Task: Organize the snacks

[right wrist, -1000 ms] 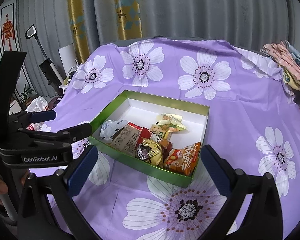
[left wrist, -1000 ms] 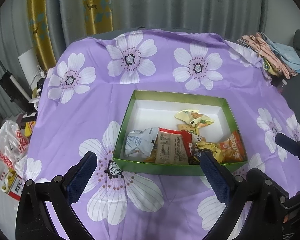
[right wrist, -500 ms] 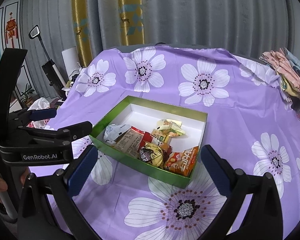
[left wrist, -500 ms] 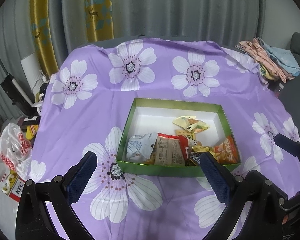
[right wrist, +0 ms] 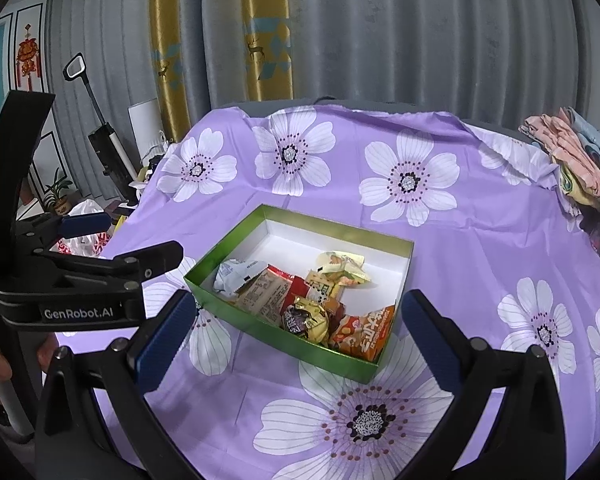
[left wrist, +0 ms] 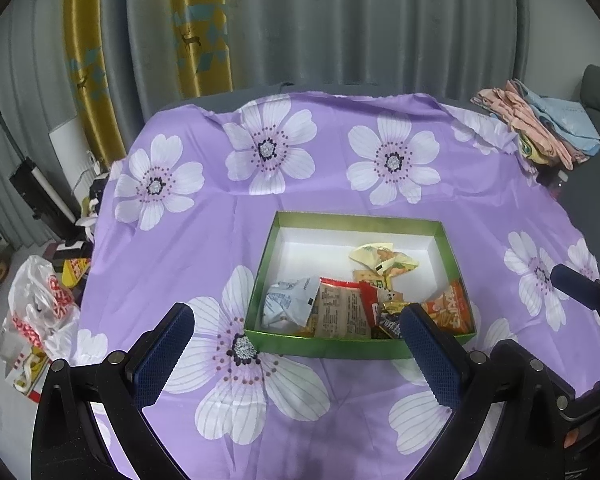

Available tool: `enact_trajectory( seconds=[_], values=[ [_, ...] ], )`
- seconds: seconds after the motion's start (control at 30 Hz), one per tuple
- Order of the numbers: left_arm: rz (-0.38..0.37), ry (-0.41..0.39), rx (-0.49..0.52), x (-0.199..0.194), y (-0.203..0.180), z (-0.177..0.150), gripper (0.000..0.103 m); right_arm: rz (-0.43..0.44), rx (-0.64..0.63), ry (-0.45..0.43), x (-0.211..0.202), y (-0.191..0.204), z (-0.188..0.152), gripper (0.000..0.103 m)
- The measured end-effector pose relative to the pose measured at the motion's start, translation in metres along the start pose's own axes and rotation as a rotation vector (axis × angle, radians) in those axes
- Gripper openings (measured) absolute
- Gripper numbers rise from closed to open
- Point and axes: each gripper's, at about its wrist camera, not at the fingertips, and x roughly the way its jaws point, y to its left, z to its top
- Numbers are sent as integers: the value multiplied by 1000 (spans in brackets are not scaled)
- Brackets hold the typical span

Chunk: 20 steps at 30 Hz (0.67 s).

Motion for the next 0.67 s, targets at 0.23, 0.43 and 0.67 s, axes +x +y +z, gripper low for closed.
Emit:
enact_trajectory(
  seconds=[0.23,0.43,0.67],
  values=[
    [-6,3,0,-5,-1,5,102,-2,1,-2,-2,-1,3,103],
    [-14,-3,0,-6,-3,8,102,0,5,0,-3,-3,7,103],
    [-26,-11,-10,-6,-3,16,102,1,5,-4,-4,-6,13,103]
  ],
)
